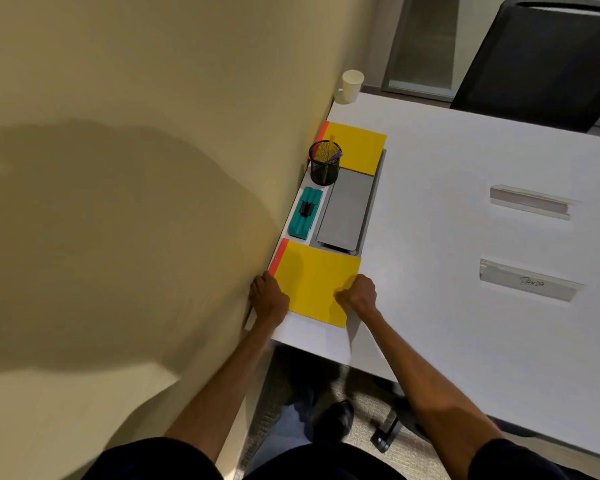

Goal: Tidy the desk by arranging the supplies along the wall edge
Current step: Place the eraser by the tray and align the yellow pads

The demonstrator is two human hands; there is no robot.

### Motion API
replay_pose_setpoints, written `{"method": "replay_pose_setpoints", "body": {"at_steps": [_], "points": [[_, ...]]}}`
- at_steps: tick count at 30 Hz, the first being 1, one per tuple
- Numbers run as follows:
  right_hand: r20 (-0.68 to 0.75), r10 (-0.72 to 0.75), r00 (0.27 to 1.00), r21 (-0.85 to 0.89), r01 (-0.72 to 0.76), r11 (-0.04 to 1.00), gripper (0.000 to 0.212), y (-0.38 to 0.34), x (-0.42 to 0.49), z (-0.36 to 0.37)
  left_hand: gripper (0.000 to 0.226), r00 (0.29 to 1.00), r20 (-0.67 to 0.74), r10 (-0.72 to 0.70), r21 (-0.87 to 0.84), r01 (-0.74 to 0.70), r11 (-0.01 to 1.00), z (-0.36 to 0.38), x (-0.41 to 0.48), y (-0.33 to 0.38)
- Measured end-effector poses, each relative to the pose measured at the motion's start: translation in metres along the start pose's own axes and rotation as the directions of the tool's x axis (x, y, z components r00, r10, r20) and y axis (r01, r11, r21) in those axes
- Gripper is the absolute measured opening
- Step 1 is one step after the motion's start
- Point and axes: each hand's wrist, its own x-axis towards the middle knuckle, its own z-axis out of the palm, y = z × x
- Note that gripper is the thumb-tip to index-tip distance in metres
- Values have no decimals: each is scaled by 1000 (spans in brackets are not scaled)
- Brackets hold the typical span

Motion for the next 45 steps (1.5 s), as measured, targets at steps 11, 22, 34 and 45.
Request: {"method": "replay_pose_setpoints", "body": {"at_steps": [11,22,34,45], "points": [[-62,-124,990,-48,121,991,71,9,2,5,58,989,-56,139,161,-129,979,14,4,-4],[59,-300,952,-303,304,903,72,6,5,8,63,936,160,314,77,-329,941,10,13,-4],[41,-320,947,-331,315,889,75,15,-6,6,63,911,120,394,118,-407,906,9,2,-7],[-81,-318,945,-174,301,938,62,33,-31,-18,56,870,40,491,94,-493,865,4,-30,18]]}}
